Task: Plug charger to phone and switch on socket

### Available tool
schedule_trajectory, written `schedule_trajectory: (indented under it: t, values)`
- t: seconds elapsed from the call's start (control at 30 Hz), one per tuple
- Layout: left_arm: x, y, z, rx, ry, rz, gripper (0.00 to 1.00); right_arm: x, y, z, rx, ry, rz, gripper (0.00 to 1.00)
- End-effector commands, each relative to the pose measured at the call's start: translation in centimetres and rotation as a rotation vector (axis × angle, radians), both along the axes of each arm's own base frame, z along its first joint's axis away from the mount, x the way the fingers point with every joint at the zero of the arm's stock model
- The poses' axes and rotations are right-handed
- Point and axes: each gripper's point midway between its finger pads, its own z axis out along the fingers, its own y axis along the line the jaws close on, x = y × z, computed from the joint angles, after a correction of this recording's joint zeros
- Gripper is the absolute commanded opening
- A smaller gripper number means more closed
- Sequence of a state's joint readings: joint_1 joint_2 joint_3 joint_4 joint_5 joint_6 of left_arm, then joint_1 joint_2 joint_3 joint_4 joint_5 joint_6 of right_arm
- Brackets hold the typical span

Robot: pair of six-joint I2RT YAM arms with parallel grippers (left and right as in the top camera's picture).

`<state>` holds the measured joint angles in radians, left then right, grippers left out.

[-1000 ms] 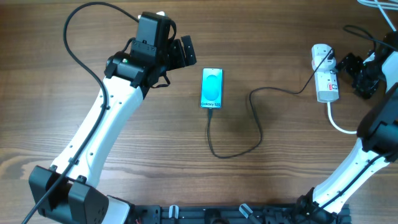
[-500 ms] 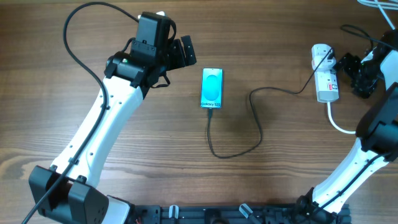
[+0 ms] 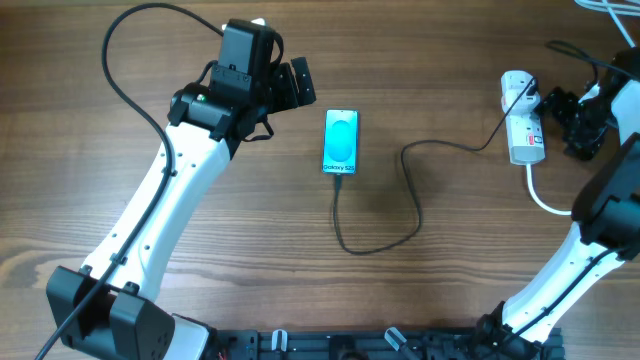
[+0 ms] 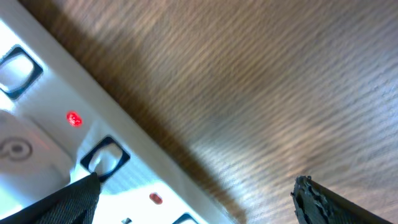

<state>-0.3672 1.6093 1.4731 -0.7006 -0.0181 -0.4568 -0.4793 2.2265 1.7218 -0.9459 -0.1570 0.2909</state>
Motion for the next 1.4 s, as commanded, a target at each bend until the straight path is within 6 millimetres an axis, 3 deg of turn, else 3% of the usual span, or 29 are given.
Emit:
schedule_trajectory:
  t: [0.0,0.17,0.43,0.53,0.67,0.8,1.0,1.23,1.37]
  values:
    - [0.3,0.4,-0.3,0.019,0.000,0.006,1.00,-0.7,-0.4,3.2,-0.080,-0.005,-0.035,1.00]
    - [0.3,0.4,-0.3,0.019,0.000,0.006,1.00,-0.9,-0.5,9.1,-0.125,-0.104,-0.069,1.00]
    - [0.3,0.4,-0.3,0.019,0.000,0.006,1.00,-4.1,1.5,19.5,-0.167,-0.261,-0.158,1.00]
    - [0.3,0.4,-0.3,0.019,0.000,0.006,1.00,-5.9,4.0,24.3,-0.209,-0.355,-0.109,1.00]
    - [0.3,0.4,-0.3,0.019,0.000,0.006,1.00,-7.4,7.2,27.2,-0.242,-0.451,-0.030,1.00]
    - [0.3,0.4,-0.3,0.019,0.000,0.006,1.00,-9.6,10.9,28.8,-0.272,-0.575,0.049,1.00]
    - [0.3,0.4,-0.3,0.019,0.000,0.006,1.00,-14.0,15.6,29.2,-0.276,-0.765,0.152,1.00]
    - [0.3,0.4,-0.3,0.019,0.000,0.006,1.00,-20.0,17.0,28.3,-0.235,-0.833,0.111,1.00]
    - [0.3,0.4,-0.3,0.019,0.000,0.006,1.00,-21.8,17.2,27.0,-0.173,-0.777,0.031,1.00]
